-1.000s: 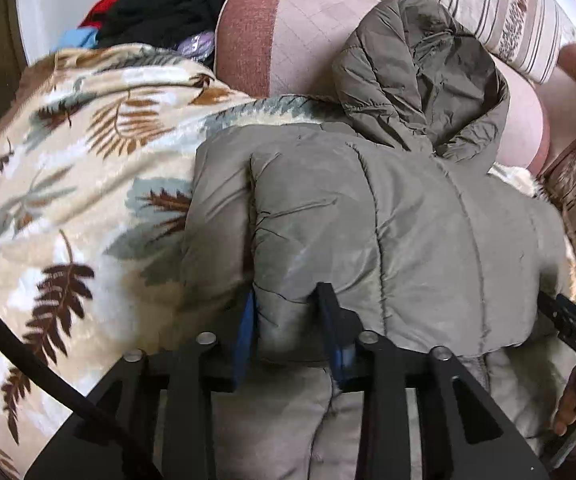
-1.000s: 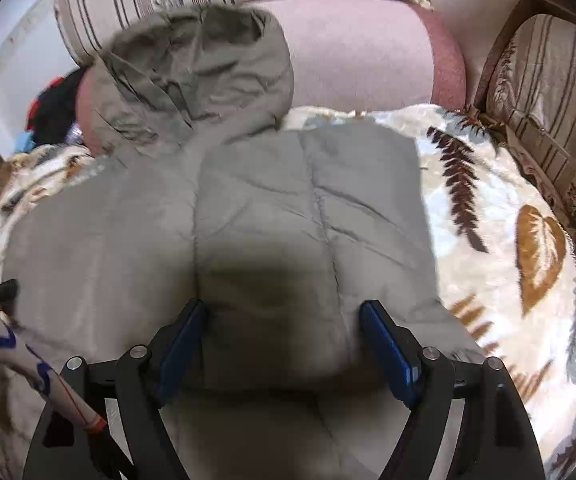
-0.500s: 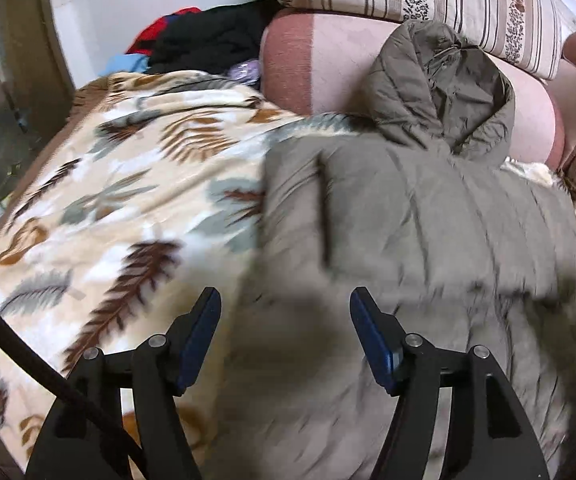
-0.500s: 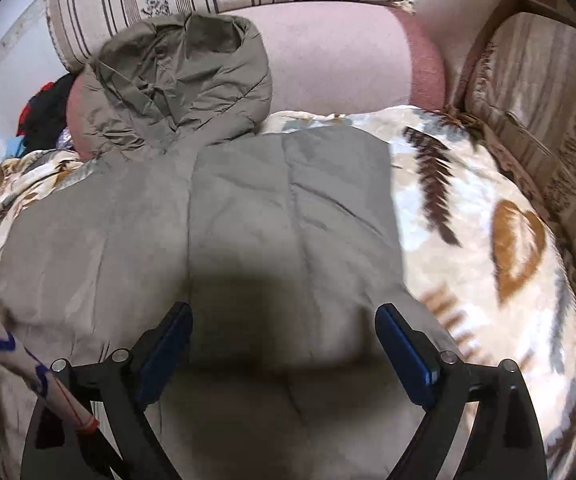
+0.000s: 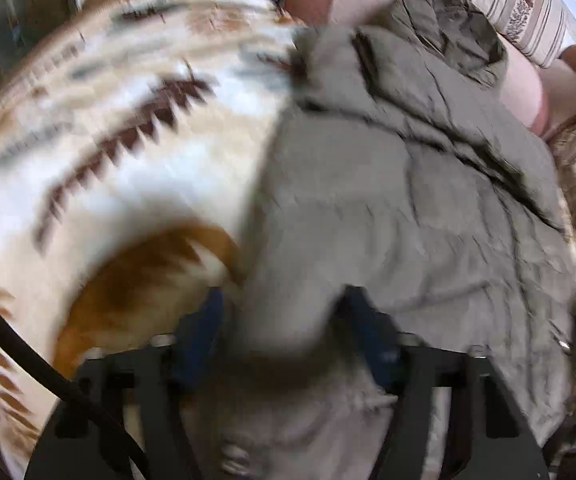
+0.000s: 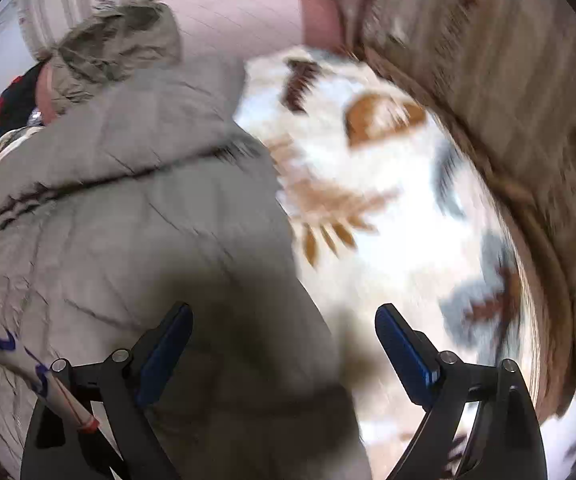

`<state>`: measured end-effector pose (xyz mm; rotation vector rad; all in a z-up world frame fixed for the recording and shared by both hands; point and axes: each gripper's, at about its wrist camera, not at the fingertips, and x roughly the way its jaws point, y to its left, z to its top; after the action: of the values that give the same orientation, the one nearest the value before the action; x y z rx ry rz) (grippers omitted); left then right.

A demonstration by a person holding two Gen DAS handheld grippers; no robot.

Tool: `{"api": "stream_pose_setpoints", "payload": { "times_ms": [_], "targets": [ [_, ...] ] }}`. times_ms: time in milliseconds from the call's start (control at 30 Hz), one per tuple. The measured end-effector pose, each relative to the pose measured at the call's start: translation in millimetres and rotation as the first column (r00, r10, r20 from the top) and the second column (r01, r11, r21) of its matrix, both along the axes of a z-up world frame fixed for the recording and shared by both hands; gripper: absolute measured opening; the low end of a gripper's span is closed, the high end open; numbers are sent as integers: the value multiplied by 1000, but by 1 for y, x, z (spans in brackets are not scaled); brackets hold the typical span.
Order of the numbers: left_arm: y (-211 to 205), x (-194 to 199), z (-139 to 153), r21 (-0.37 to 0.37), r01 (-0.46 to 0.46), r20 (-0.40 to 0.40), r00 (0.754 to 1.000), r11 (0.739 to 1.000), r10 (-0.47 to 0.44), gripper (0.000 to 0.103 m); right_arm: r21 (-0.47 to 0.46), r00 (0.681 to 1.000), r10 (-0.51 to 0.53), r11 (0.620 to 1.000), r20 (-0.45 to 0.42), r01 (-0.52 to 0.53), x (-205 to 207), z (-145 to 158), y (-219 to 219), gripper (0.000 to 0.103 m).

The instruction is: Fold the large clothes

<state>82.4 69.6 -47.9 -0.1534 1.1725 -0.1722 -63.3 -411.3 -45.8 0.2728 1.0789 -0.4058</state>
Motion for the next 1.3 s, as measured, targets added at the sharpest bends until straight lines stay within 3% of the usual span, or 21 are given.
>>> {"api": "stream_pose_setpoints", "payload": {
  "times_ms": [67,267,333,500,600,667,800,900,1067,1300],
  "targets": [
    [-7,-11,-1,20,-14,17,1000,1000,14,48,11,1000,-4,1000,-13,4,-6,-5,-2,72],
    [-25,-38,16,110,-4,74,997,994,-4,46,-94,999,-22,995,-35,18,-2,-7,-1,72],
    [-22,-45,26,106,-18,88,996,994,9,46,-125,999,-15,992,-31,11,-2,-2,4,72],
    [-24,-74,63,133,-26,203,979,991,-2,54,-172,999,-3,985,35,9,-12,21,19,72],
    [-39,-88,79,179,-27,275,961,983,-24,66,-162,994,32,987,106,-14,-15,41,37,72],
    [-50,-95,83,196,-9,291,955,981,-49,66,-133,986,79,989,149,-59,-13,51,56,72],
    [-69,-105,82,203,40,271,958,978,-95,67,-74,964,219,975,150,-210,3,51,104,72],
    [-78,-112,80,203,68,251,961,977,-119,67,-89,953,278,959,119,-269,17,34,129,72],
    [-86,-119,74,206,88,228,964,974,-136,67,-50,971,232,972,53,-229,29,4,121,74],
    [-88,-114,67,201,93,200,971,975,-134,68,-89,976,196,978,99,-187,12,31,110,77]
  ]
}}
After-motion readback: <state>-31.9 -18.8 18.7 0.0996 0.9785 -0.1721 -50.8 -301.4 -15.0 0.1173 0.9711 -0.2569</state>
